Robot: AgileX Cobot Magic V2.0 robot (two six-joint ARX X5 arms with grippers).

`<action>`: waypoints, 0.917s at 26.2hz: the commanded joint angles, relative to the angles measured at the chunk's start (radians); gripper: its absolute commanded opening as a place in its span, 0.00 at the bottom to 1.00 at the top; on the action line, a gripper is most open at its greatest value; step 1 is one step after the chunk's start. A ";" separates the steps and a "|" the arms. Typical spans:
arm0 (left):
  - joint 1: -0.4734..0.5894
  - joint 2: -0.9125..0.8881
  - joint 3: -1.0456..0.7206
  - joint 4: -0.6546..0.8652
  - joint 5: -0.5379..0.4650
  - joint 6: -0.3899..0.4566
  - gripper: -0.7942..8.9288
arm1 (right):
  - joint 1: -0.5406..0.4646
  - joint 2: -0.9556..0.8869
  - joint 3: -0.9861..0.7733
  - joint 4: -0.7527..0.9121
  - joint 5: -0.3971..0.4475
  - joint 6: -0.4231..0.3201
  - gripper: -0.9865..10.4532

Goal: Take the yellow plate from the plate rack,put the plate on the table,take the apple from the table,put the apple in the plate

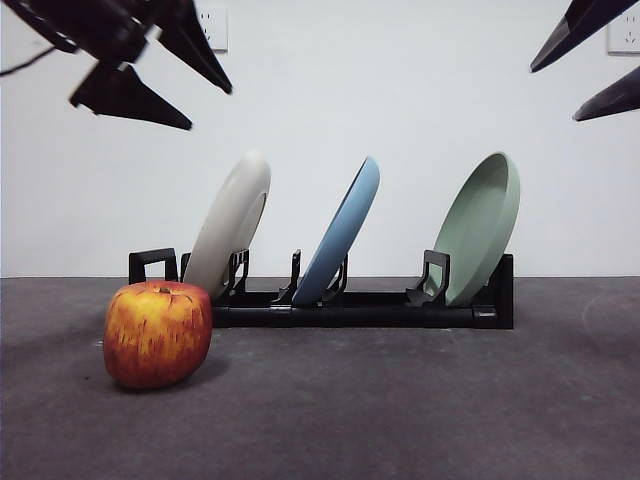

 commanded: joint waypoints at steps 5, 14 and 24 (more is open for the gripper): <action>-0.029 0.138 0.100 0.008 -0.046 -0.002 0.43 | 0.003 0.002 0.003 0.003 0.000 -0.010 0.34; -0.047 0.208 0.101 0.041 -0.079 -0.002 0.43 | 0.003 0.002 0.003 0.003 0.005 -0.010 0.34; -0.067 0.210 0.101 0.040 -0.117 0.029 0.14 | 0.003 0.003 0.003 0.003 0.005 -0.010 0.33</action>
